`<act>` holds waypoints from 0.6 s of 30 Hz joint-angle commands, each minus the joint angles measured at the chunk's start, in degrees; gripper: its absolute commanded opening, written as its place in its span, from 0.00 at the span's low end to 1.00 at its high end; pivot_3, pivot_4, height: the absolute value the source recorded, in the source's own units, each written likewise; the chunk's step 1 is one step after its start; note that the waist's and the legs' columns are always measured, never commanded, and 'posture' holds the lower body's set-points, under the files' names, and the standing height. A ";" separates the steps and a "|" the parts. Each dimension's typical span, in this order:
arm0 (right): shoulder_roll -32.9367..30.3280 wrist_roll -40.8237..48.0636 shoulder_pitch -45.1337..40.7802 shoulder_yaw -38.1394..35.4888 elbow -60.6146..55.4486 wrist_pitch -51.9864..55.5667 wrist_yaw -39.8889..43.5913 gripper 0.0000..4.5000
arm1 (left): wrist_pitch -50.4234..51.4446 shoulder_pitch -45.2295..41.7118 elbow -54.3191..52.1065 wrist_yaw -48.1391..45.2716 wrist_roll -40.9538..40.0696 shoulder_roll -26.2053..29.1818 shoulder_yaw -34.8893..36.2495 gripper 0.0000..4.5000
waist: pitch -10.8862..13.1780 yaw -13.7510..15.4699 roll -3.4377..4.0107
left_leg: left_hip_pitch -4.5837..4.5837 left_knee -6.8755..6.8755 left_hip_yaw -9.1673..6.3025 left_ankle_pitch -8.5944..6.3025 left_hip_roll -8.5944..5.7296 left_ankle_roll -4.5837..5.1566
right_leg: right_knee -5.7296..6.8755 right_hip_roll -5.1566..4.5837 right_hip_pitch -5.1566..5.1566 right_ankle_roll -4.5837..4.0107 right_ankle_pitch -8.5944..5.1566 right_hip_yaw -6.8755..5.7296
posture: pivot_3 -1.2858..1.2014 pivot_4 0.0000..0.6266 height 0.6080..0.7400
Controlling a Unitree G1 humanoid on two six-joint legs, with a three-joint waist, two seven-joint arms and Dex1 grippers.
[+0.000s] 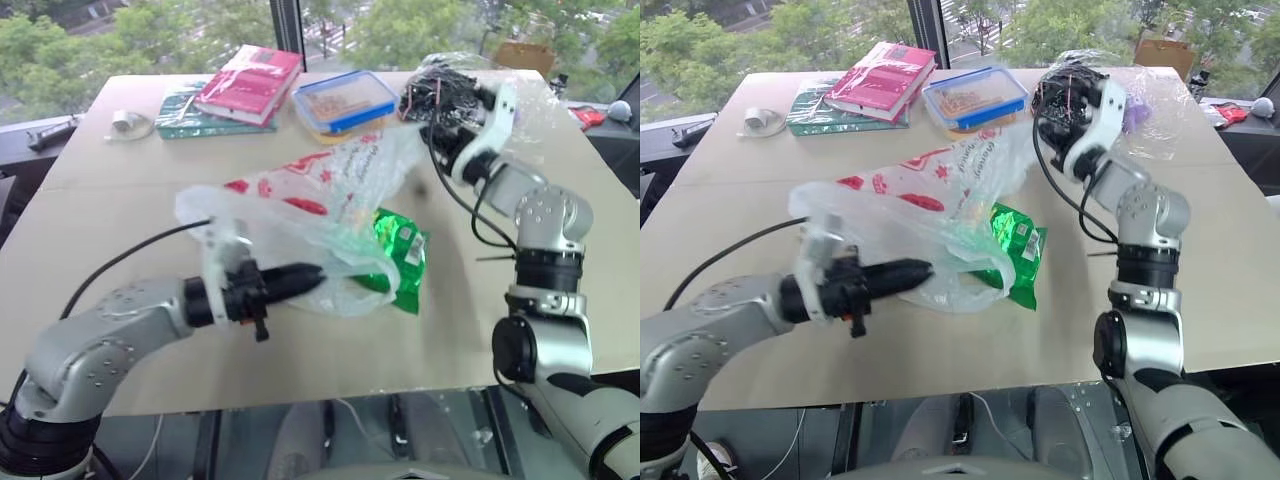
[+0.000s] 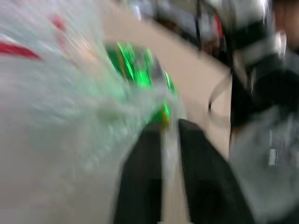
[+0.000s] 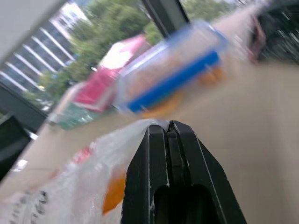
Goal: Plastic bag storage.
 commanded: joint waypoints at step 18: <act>-1.92 -0.13 7.93 0.54 -11.29 1.98 -4.65 0.00 | 0.68 -23.84 14.61 -25.49 18.34 -7.83 -24.16 0.49 | -0.03 0.12 0.00 | 0.01 0.05 0.03 -0.01 0.14 0.02 | 0.00 0.21 -0.01 0.01 -0.01 0.13 | 0.52 0.24 1.00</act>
